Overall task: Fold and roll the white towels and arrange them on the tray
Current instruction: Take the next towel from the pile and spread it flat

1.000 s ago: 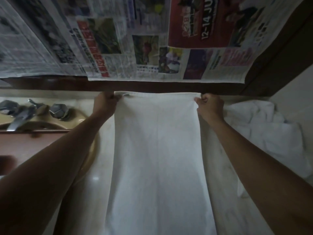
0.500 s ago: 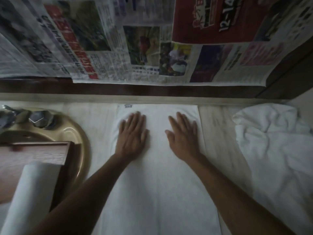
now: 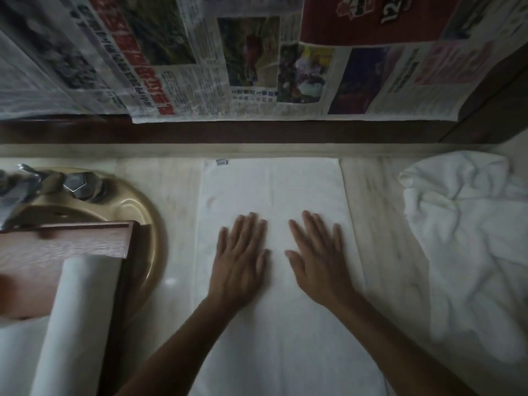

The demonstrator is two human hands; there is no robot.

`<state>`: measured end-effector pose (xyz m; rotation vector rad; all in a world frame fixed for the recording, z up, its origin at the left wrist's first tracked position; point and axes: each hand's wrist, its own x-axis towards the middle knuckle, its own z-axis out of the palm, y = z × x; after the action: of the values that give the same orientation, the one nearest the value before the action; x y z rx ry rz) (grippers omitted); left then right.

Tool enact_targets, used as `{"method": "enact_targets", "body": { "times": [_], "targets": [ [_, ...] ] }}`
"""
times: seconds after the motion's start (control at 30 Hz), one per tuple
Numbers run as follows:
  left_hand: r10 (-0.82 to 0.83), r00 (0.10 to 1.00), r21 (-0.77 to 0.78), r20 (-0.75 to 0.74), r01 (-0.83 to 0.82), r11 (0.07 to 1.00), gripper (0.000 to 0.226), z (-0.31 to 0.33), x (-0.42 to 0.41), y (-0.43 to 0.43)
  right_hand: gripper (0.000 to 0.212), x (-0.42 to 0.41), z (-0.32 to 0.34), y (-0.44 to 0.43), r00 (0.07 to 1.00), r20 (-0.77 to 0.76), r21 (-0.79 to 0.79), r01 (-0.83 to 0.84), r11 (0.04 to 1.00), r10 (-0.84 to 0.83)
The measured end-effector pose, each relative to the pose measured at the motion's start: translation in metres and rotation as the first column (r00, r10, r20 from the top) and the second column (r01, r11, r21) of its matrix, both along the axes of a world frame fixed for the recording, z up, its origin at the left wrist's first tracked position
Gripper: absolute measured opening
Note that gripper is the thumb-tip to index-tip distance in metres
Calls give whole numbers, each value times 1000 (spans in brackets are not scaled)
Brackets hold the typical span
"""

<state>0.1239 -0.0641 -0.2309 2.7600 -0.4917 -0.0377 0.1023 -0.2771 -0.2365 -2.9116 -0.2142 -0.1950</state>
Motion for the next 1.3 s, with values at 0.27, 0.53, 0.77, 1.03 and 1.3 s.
{"method": "enact_targets", "body": {
  "times": [0.27,0.53,0.77,1.03,1.3],
  "targets": [
    [225,974,-17,32,-225,974,64,7,-28,77,61,-37,5,-57,956,61,37,286,958,-287],
    [17,1000,-10,7,-17,1000,60,-2,-126,52,57,-118,-3,-17,995,-14,9,97,995,-96],
    [142,990,-61,8,-141,988,62,11,-170,69,60,-156,10,-34,951,17,56,308,950,-309],
    [11,1000,-2,-12,-11,1000,60,-1,-213,60,56,-211,6,-10,991,-50,16,128,992,-127],
    [43,998,-78,-55,-47,996,65,14,-254,66,61,-248,13,8,982,-103,68,168,983,-161]
  ]
}}
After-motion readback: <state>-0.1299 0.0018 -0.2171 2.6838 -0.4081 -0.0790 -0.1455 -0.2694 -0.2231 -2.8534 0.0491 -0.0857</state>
